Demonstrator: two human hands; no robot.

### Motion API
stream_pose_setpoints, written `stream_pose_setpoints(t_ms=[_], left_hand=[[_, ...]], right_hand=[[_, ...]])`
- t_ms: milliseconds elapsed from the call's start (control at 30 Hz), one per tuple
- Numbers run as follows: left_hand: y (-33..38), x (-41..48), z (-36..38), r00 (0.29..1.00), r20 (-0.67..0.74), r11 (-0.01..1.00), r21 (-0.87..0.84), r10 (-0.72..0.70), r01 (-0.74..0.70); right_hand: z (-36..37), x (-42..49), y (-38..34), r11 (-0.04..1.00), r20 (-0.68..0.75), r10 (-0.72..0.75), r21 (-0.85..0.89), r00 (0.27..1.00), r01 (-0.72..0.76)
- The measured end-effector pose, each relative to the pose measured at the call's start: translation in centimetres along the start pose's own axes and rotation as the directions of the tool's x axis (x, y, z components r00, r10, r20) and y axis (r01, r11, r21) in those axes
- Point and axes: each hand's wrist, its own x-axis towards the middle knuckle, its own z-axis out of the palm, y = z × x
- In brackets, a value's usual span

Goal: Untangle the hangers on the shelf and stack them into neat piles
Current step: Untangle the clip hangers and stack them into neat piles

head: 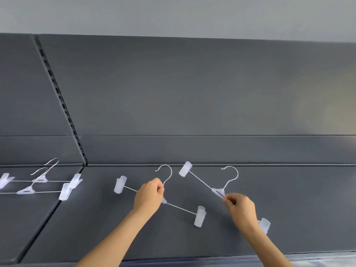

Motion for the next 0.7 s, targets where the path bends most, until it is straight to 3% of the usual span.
stream_pose_setpoints(t_ms=[433,700], left_hand=[[-8.5,-3.6,-8.0,0.986,-0.154,0.989,-0.140,-0.062,0.040],[-17.5,-3.9,-15.0,0.963,-0.245,0.977,-0.203,-0.109,0.059]], right_hand=[[5.6,-2.6,-7.0,0.980,0.092,-0.196,-0.025,0.976,0.199],[14.2,-5.2,-14.5,0.961,0.127,-0.273,-0.013,0.954,0.277]])
